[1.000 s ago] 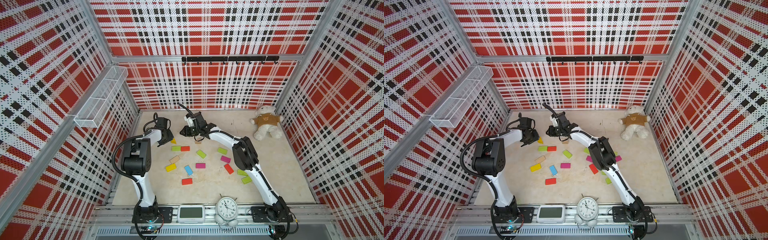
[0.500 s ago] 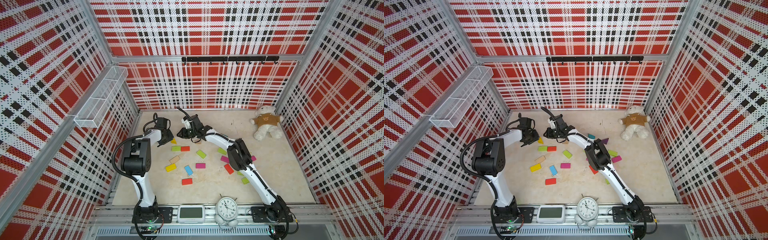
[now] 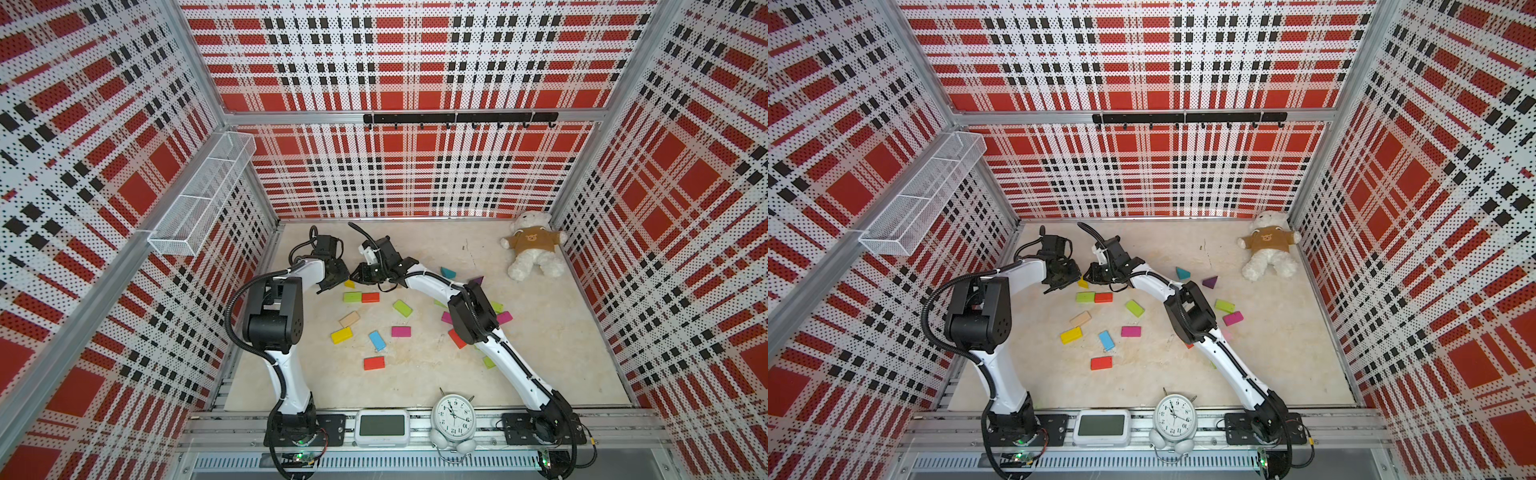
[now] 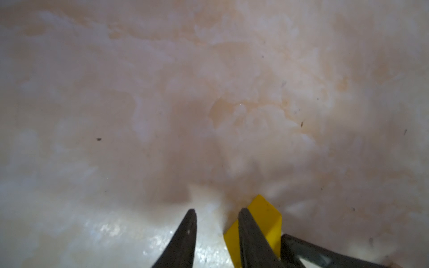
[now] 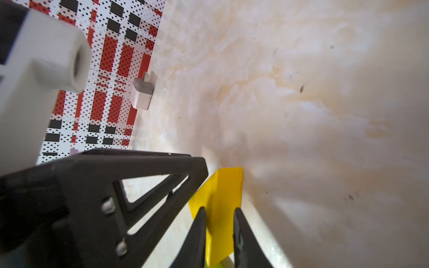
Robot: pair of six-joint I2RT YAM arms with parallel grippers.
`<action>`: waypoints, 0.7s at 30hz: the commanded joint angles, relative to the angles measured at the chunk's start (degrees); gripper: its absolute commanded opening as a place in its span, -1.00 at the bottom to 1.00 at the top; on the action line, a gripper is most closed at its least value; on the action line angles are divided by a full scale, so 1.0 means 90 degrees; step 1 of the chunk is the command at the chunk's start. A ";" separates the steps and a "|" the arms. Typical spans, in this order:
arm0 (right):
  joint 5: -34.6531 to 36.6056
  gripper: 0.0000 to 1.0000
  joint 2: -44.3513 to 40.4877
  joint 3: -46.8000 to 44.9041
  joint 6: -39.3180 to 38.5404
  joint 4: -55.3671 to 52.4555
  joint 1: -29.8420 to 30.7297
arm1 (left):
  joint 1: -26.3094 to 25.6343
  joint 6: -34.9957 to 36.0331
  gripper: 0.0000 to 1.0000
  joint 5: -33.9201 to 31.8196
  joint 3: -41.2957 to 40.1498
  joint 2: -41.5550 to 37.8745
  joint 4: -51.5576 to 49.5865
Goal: Assemble a carrot with building blocks
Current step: Assemble the building block at the center of the board.
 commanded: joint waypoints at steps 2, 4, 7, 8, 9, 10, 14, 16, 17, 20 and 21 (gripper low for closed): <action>-0.0058 -0.55 0.0168 0.0158 0.0048 0.0233 0.0046 | -0.0067 -0.0135 -0.30 0.0043 -0.0156 -0.0024 0.0042; -0.0061 -0.55 0.0169 0.0145 0.0048 0.0233 0.0049 | -0.0081 -0.0143 -0.30 0.0047 -0.0197 -0.0045 0.0051; -0.0068 -0.55 0.0153 0.0116 0.0048 0.0233 0.0070 | -0.0088 -0.0154 -0.30 0.0033 -0.0258 -0.0094 0.0066; -0.0075 -0.55 0.0143 0.0098 0.0049 0.0237 0.0068 | -0.0101 -0.0166 -0.31 0.0043 -0.0277 -0.0113 0.0071; -0.0083 -0.55 0.0125 0.0071 0.0053 0.0252 0.0065 | -0.0101 -0.0169 -0.30 0.0043 -0.0305 -0.0138 0.0071; -0.0080 -0.55 0.0116 0.0049 0.0048 0.0253 0.0080 | -0.0099 -0.0164 -0.30 0.0043 -0.0326 -0.0162 0.0081; -0.0079 -0.55 0.0041 -0.0034 0.0009 0.0253 0.0126 | -0.0075 -0.0181 -0.30 0.0004 -0.0433 -0.0264 0.0091; -0.0062 -0.55 0.0011 -0.0078 -0.0001 0.0271 0.0149 | -0.0064 -0.0179 -0.30 -0.0004 -0.0481 -0.0309 0.0100; -0.0063 -0.55 0.0006 -0.0076 0.0008 0.0272 0.0164 | -0.0055 -0.0177 -0.30 0.0002 -0.0500 -0.0328 0.0109; -0.0051 -0.55 -0.0006 -0.0081 0.0028 0.0289 0.0196 | -0.0028 -0.0179 -0.29 0.0020 -0.0547 -0.0376 0.0130; -0.0046 -0.55 -0.0008 -0.0082 0.0028 0.0292 0.0196 | -0.0018 -0.0179 -0.29 0.0024 -0.0556 -0.0392 0.0130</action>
